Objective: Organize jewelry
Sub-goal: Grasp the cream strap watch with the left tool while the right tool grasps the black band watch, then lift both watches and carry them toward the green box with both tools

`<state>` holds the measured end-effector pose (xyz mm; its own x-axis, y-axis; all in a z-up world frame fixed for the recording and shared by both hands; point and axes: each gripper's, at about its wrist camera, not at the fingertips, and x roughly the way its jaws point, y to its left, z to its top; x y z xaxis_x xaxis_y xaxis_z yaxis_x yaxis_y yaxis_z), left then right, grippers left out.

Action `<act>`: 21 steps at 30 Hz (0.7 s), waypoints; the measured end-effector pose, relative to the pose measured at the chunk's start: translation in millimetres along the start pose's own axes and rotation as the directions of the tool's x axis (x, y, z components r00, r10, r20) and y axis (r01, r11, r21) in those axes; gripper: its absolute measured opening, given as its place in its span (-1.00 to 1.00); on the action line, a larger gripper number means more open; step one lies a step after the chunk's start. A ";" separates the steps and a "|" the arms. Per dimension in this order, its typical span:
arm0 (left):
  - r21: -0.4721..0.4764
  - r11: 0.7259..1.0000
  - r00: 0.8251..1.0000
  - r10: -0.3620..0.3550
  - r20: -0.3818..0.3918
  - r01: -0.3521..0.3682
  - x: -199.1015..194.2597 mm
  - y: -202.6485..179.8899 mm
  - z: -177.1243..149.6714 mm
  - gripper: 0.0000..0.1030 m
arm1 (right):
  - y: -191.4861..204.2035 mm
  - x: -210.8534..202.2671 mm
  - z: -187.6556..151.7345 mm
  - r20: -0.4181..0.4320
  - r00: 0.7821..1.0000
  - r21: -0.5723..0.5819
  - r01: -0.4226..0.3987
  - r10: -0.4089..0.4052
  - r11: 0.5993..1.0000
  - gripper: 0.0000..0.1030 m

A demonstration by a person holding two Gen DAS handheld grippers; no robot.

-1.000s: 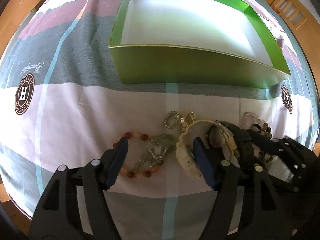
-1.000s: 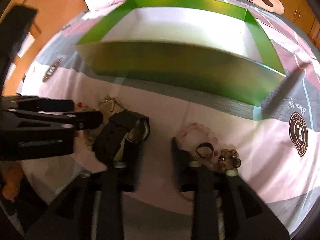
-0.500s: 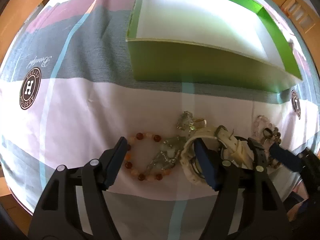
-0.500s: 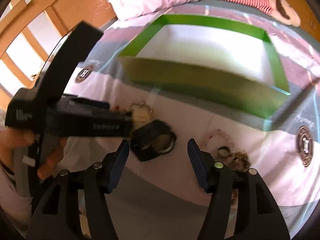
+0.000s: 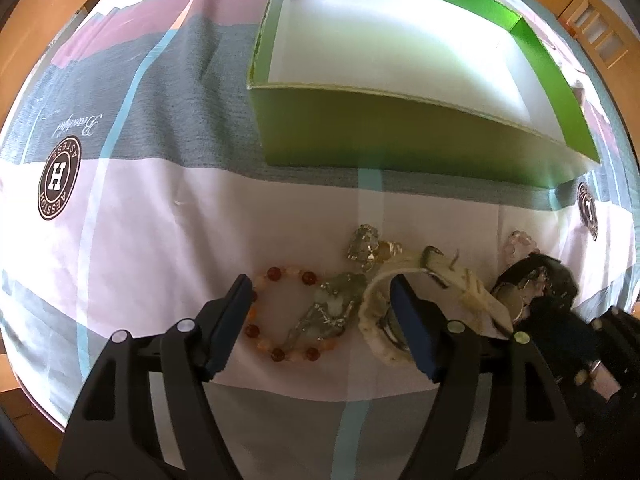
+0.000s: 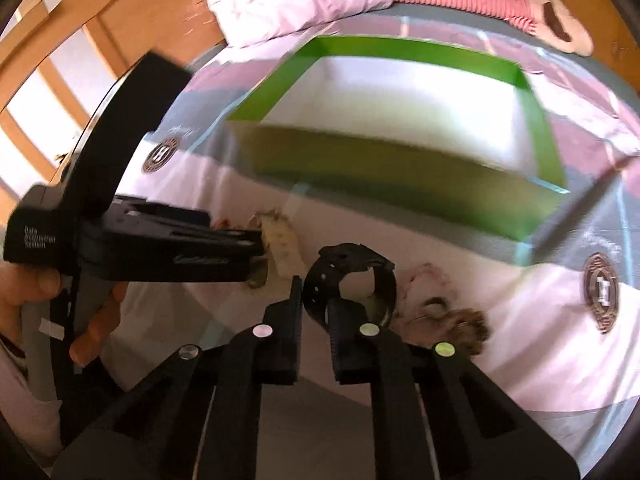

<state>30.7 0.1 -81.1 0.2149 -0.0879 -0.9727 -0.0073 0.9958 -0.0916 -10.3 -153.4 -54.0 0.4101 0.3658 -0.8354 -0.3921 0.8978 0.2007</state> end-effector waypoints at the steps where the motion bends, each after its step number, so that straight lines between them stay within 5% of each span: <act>1: 0.000 1.000 1.000 -0.008 0.005 0.008 -1.0 -0.8 0.2 0.41 | -5.2 -2.7 1.2 0.011 0.999 0.011 0.046 -0.046 0.999 -0.77; 5: 0.015 0.999 0.999 -0.039 0.014 0.039 -3.2 -10.5 5.0 0.38 | -16.8 -3.3 -0.7 0.003 0.995 0.028 0.097 -0.097 0.995 -0.77; 9: 0.050 0.996 0.997 -0.079 0.012 0.078 -4.3 -27.6 3.8 -0.05 | -13.8 -0.9 -4.1 -0.010 0.994 0.000 0.111 -0.111 0.994 -0.77; 15: 0.068 0.995 0.997 -0.072 0.007 0.071 2.9 -38.6 5.8 -0.05 | -14.3 7.2 -7.9 -0.035 0.990 -0.010 0.138 -0.138 0.990 -0.77; 17: 0.056 0.995 0.996 -0.084 -0.012 0.085 7.9 -37.8 5.3 -0.22 | -15.1 8.3 -8.8 -0.038 0.988 -0.014 0.152 -0.152 0.988 -0.74; 19: 0.046 0.996 0.997 -0.071 -0.011 0.071 14.5 -30.1 3.7 -0.47 | -17.6 8.8 -8.6 -0.036 0.986 -0.003 0.162 -0.162 0.987 -0.48; 21: 0.025 0.995 0.995 -0.095 -0.012 0.095 12.3 -26.5 5.1 -0.51 | -23.7 8.3 -6.9 -0.015 0.989 0.039 0.148 -0.148 0.988 0.00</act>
<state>38.6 -27.2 -89.5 0.2025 -0.1821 -0.9622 0.0374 0.9833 -0.1782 -3.3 -173.4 -69.3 0.4514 0.2253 -0.8634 -0.2946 0.9510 0.0941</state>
